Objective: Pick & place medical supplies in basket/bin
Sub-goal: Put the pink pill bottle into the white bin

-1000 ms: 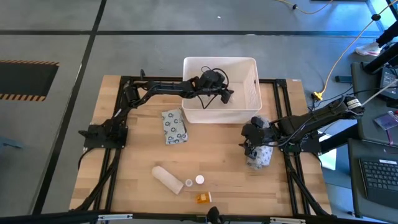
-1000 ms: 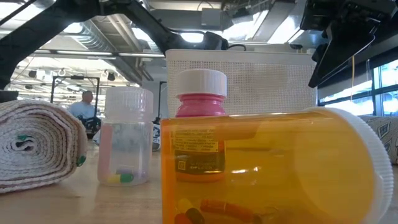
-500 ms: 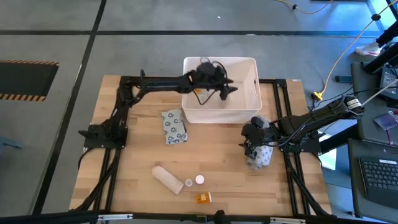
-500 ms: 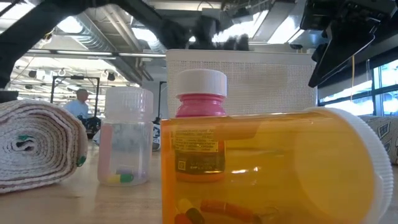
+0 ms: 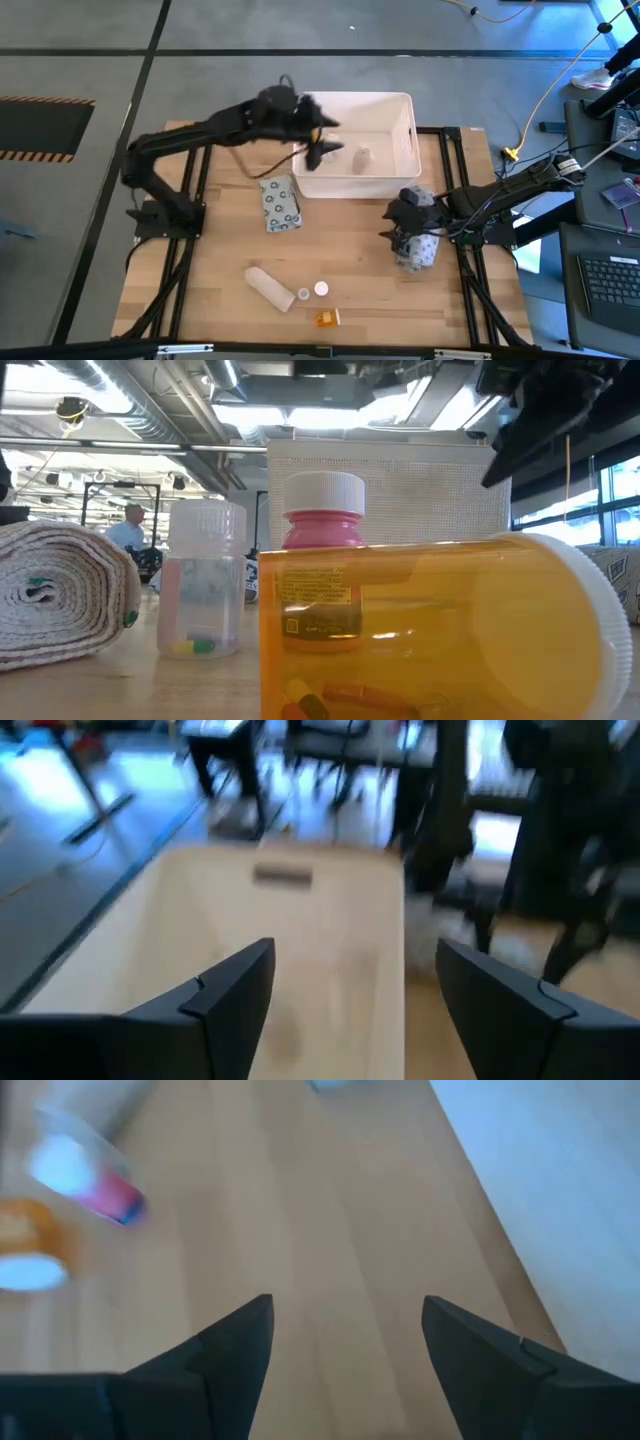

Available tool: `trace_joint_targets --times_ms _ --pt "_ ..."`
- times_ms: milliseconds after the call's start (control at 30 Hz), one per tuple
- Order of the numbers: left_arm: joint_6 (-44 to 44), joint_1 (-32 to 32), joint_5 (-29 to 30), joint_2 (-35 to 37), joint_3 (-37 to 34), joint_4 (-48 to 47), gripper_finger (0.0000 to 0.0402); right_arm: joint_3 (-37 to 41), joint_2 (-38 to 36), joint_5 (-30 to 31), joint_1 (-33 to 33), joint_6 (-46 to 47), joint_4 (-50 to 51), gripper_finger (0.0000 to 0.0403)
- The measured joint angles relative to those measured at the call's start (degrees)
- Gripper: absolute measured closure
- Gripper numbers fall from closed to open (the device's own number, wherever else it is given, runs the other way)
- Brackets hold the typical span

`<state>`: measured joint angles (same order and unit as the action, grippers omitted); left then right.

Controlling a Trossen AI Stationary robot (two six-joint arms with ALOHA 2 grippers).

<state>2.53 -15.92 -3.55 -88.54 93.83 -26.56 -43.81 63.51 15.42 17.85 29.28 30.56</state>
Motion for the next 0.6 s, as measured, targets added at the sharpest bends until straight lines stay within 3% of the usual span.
trace_joint_targets --times_ms 167,267,433,600 --pt "-3.55 7.12 13.88 6.37 -6.09 -13.0 0.0131 0.0 1.15 0.02 1.36 -7.92 -12.68 0.0146" --pt "-8.46 11.32 17.55 10.72 -11.71 -16.51 0.013 -0.04 3.02 -0.06 2.66 -13.45 -20.2 0.0146" --pt "-17.77 20.49 19.55 17.95 -24.48 -16.08 0.0132 -0.04 8.04 -0.11 3.93 -20.48 -28.36 0.0146" --pt "-29.09 29.54 30.99 23.72 -38.34 -12.87 0.0131 0.0 15.31 -5.46 4.1 -25.24 -38.29 0.0146"
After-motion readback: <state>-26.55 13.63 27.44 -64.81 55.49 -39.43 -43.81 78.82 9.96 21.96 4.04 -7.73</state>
